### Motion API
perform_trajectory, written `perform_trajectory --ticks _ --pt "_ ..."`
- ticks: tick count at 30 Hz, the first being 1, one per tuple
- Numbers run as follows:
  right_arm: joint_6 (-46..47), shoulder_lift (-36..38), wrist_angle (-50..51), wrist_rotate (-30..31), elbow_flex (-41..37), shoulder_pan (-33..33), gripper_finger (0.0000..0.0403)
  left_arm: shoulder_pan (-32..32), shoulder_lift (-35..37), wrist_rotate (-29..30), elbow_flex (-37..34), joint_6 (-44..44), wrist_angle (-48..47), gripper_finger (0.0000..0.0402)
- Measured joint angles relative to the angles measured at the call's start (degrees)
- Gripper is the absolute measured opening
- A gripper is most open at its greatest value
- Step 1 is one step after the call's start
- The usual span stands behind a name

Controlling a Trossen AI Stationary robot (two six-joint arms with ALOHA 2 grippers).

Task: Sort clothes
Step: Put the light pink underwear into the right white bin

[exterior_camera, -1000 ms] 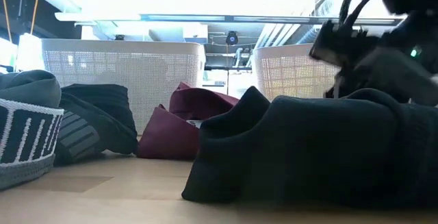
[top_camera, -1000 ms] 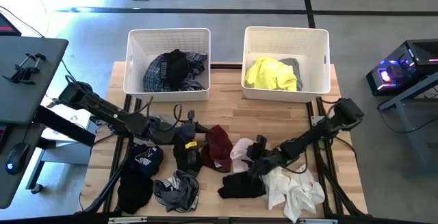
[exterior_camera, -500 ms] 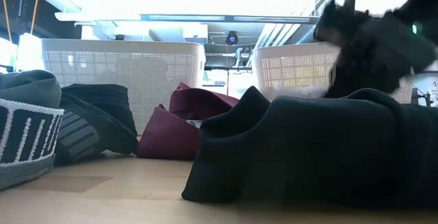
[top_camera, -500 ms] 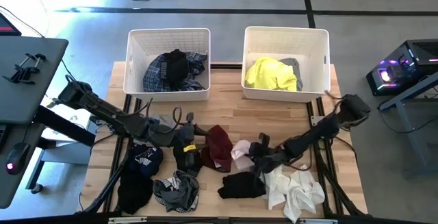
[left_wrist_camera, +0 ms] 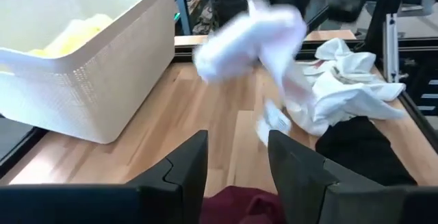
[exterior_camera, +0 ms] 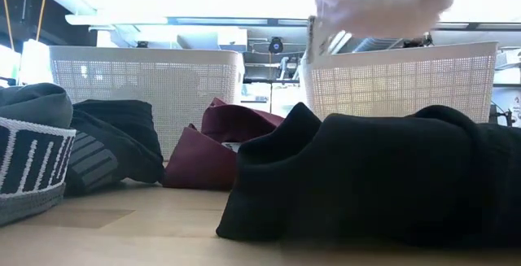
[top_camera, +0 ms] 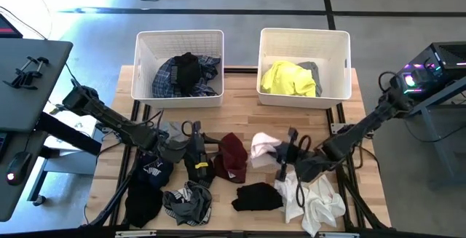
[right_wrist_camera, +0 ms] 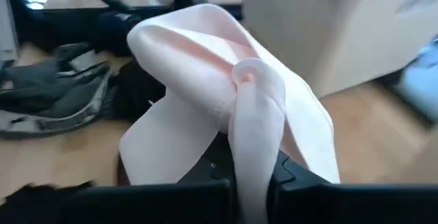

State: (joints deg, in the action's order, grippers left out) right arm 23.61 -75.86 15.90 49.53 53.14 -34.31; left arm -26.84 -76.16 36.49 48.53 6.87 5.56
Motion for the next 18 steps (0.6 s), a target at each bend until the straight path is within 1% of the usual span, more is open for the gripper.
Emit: perform_trajectory --ticks 4,6,10,13,15,18 --pt "-6.7 1.9 8.4 5.7 7.8 3.4 0.0006 -0.3 0.0 0.7 0.0 0.0 -0.3 0.014" --pt "-10.0 2.7 12.1 6.1 11.0 6.3 0.0009 -0.3 0.0 0.7 0.0 0.0 -0.3 0.014" --pt "-14.9 4.1 18.3 4.6 15.5 13.9 0.001 -0.3 -0.6 1.1 0.0 0.0 -0.4 0.014" --pt "-17.6 5.6 21.2 3.9 16.7 20.0 0.001 -0.3 -1.2 1.8 0.0 0.4 -0.7 0.014" --pt "-18.5 6.5 22.9 1.7 16.8 24.3 0.001 -0.3 -1.7 1.9 0.0 0.5 -0.8 0.014" --pt "-18.6 7.7 25.8 -3.7 16.7 30.9 0.0011 -0.3 -2.3 1.9 0.0 0.6 -1.0 0.014"
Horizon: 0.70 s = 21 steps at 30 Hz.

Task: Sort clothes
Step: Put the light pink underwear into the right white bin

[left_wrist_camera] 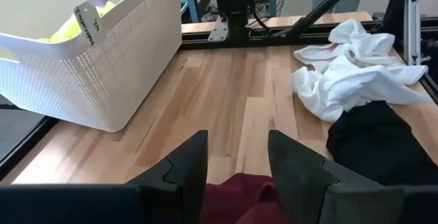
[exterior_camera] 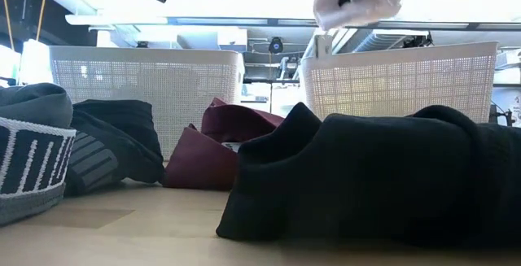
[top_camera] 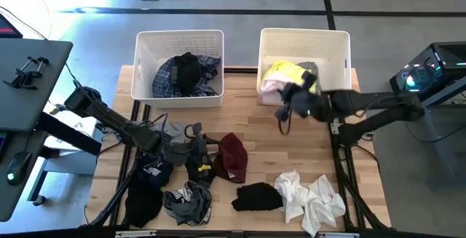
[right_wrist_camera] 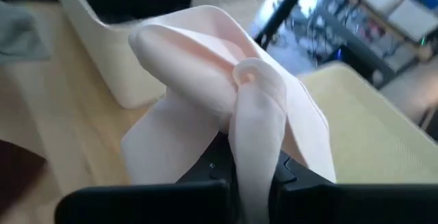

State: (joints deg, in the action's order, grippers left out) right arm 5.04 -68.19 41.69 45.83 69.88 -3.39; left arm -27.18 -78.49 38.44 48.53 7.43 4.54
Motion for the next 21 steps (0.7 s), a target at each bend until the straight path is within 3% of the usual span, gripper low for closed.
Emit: perform_trajectory --ticks 15,21 --pt "-1.0 1.4 0.9 -14.9 -2.9 25.6 0.0012 0.0 -0.6 1.1 0.0 0.0 -0.3 0.014" --pt "1.8 1.4 5.2 -17.0 -3.0 33.0 0.0012 0.0 -0.6 1.2 0.0 0.1 -0.4 0.014"
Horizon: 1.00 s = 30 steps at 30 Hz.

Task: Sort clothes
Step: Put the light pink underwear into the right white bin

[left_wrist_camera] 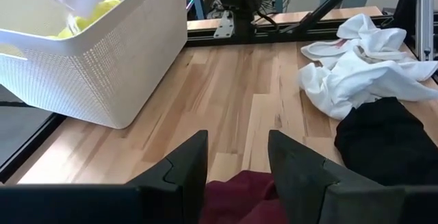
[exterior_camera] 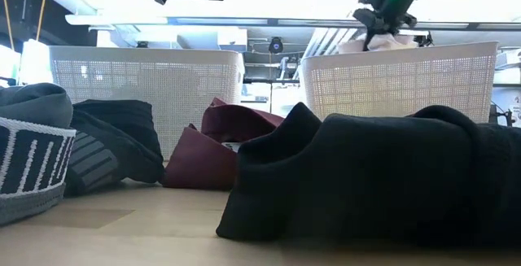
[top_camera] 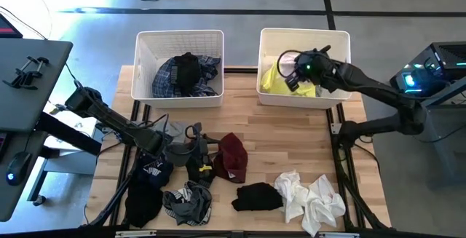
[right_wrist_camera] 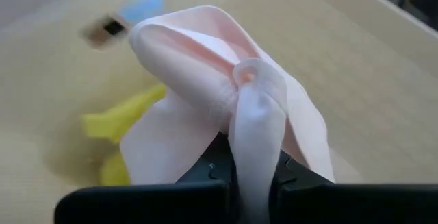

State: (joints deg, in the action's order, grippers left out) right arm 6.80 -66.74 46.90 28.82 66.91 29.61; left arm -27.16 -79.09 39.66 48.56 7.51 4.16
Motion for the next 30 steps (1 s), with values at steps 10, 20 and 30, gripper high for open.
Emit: perform_trajectory --ticks 10,20,30 --pt "-1.7 0.0 -1.2 -0.6 -5.6 11.0 0.0012 0.0 0.0 0.0 0.0 0.9 0.0 0.014" --pt "-2.4 0.0 -7.9 -2.9 -16.9 17.3 0.0015 0.0 0.0 0.0 0.0 0.9 0.0 0.014" --pt "-5.3 0.0 -6.5 -2.4 -18.9 17.4 0.0127 0.1 0.0 0.2 0.0 0.9 0.0 0.014"
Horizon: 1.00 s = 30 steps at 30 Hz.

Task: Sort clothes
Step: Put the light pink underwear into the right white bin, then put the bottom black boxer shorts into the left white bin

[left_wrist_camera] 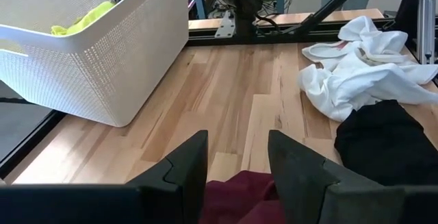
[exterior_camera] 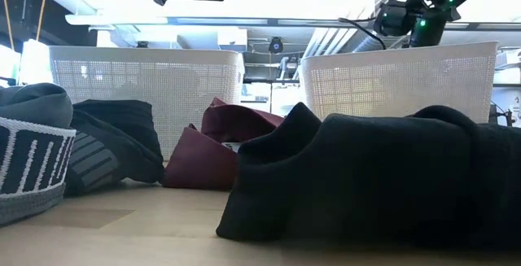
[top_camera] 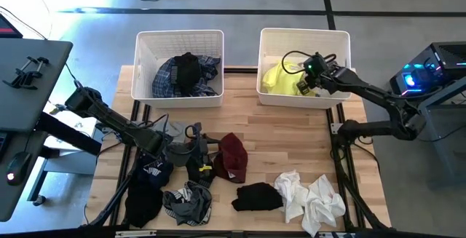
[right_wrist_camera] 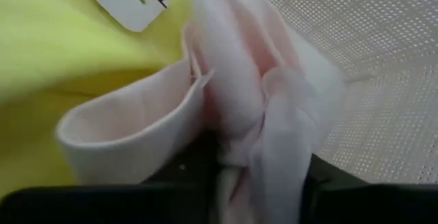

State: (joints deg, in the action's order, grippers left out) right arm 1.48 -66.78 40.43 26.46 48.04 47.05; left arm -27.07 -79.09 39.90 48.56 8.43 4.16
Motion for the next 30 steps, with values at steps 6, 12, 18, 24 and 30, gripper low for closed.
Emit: perform_trajectory --ticks 6,12,18,24,30 --pt "5.1 0.1 3.7 1.6 4.0 -0.2 0.0187 0.1 0.0 0.1 0.0 0.3 0.0 0.014" --pt "6.6 2.1 3.8 2.4 7.2 -2.5 0.0192 0.0 0.0 0.9 0.0 0.4 -0.1 0.014" --pt "7.8 4.2 3.5 5.2 7.2 -10.0 0.0193 0.0 0.0 0.9 0.0 0.4 -0.1 0.014" --pt "11.9 5.5 3.7 9.7 7.2 -19.4 0.0193 0.0 0.0 0.9 0.0 0.4 -0.2 0.014" --pt "14.4 5.7 3.6 10.2 7.2 -27.0 0.0193 -0.3 0.0 1.0 0.0 1.7 -1.9 0.014"
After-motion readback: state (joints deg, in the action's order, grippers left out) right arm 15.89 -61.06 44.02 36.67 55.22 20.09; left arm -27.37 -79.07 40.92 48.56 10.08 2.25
